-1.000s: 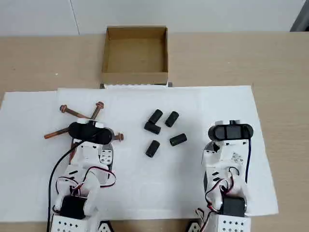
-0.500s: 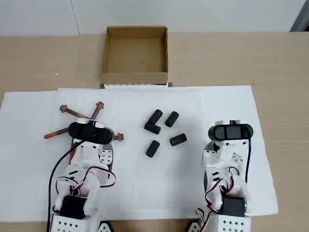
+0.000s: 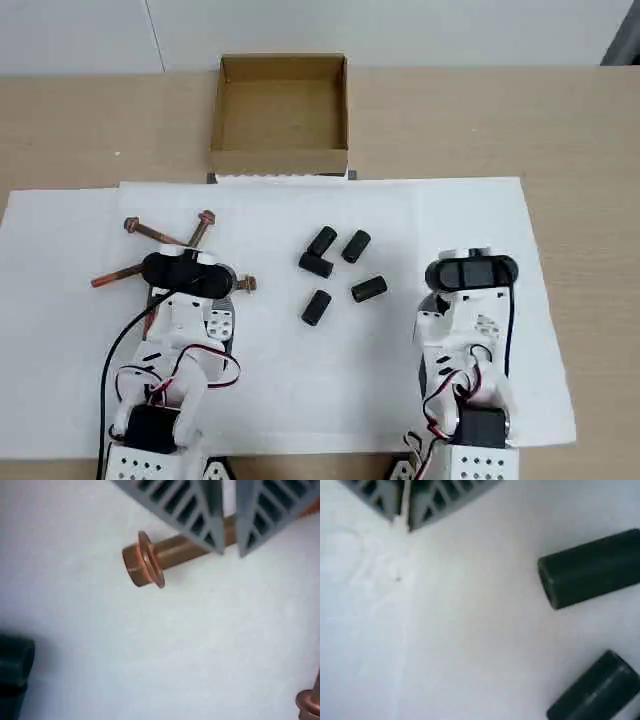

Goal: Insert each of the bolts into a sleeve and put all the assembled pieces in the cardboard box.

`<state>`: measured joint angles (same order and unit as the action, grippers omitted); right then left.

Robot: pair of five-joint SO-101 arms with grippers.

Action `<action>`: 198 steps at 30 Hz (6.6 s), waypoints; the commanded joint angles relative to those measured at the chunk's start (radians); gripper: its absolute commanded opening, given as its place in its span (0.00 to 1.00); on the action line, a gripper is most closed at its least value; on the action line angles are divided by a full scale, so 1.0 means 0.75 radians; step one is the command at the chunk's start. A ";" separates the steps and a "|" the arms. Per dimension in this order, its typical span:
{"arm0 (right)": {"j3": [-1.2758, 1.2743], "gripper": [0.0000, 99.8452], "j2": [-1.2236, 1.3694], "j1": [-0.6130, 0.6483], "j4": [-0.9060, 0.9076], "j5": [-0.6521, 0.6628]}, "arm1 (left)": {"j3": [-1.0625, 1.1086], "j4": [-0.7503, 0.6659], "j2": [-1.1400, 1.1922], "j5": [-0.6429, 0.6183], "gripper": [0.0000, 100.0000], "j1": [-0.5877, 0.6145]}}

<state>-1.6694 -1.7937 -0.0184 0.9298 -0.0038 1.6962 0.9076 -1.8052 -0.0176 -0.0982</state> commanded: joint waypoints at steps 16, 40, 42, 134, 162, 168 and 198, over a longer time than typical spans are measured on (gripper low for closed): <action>0.675 0.00 0.375 0.015 0.247 -0.184 | -0.026 -0.006 -0.010 0.006 0.01 -0.033; 1.862 0.00 1.828 0.114 0.727 -0.475 | -0.187 0.002 -0.002 0.270 0.01 0.205; 1.880 0.00 1.859 0.148 0.729 -0.499 | -0.189 0.002 -0.002 0.280 0.01 0.219; 2.160 0.17 2.730 0.535 0.623 -0.841 | -1.409 0.567 1.774 -0.025 0.07 0.288; 2.154 0.02 2.746 0.427 0.621 -0.833 | -1.409 0.546 1.774 -0.027 0.07 0.282; 2.156 0.00 2.732 0.429 0.633 -0.833 | -1.409 0.546 1.774 -0.027 0.07 0.282; 2.126 0.00 2.337 0.224 0.889 -0.405 | -2.231 1.041 2.363 0.235 0.01 0.280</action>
<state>-0.0752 0.0138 0.1688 1.5881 -0.3214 0.0959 1.6717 -0.0744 0.0407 0.1151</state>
